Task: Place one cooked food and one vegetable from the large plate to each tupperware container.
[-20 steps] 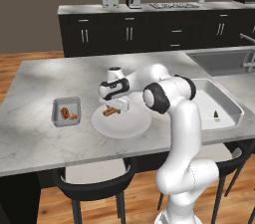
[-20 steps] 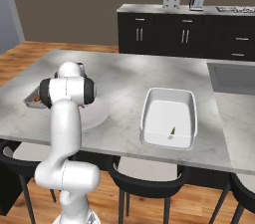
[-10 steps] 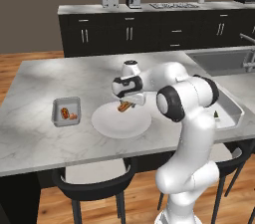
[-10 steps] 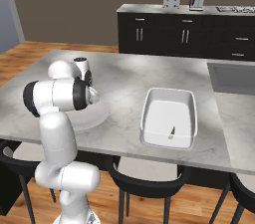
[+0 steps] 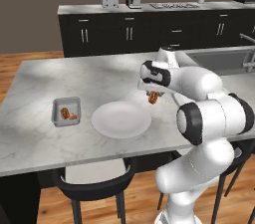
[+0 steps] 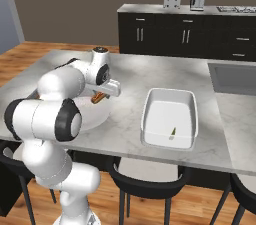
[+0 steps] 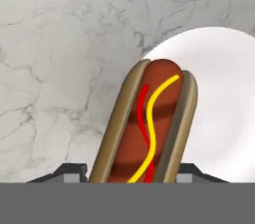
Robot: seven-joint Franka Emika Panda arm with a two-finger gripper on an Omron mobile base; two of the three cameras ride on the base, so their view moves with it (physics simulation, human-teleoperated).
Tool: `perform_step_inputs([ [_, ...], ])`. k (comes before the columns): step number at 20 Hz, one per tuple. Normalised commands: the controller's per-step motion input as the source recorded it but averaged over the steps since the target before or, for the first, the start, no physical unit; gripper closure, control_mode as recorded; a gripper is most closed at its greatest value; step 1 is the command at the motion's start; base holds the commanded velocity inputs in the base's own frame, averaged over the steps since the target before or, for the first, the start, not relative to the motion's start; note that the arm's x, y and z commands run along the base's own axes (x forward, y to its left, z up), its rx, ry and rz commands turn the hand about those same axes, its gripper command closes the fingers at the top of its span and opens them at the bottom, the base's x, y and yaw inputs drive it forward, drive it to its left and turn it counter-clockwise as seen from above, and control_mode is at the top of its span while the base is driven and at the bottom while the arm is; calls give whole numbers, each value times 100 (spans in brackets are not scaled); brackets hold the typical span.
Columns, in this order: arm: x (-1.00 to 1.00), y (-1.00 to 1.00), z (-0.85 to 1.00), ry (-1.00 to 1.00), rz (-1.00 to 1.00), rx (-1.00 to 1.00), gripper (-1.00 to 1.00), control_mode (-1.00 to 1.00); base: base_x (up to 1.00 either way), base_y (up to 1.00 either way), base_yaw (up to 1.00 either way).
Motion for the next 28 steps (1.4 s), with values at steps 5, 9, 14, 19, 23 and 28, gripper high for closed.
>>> perform_step_inputs([
  [5, 0, -100, 70, 4, 32, -13, 100, -100, 0, 0, 0],
  [9, 0, -100, 42, 8, 22, -15, 100, -100, 0, 0, 0],
  [14, -32, -100, -5, -1, 19, -2, 100, -100, 0, 0, 0],
  [19, 9, -100, -53, 3, 17, -2, 100, -100, 0, 0, 0],
  [23, 44, -86, -69, 12, 2, -2, 100, -100, 0, 0, 0],
  [28, 20, -97, -45, 1, 0, 0, 100, -100, 0, 0, 0],
])
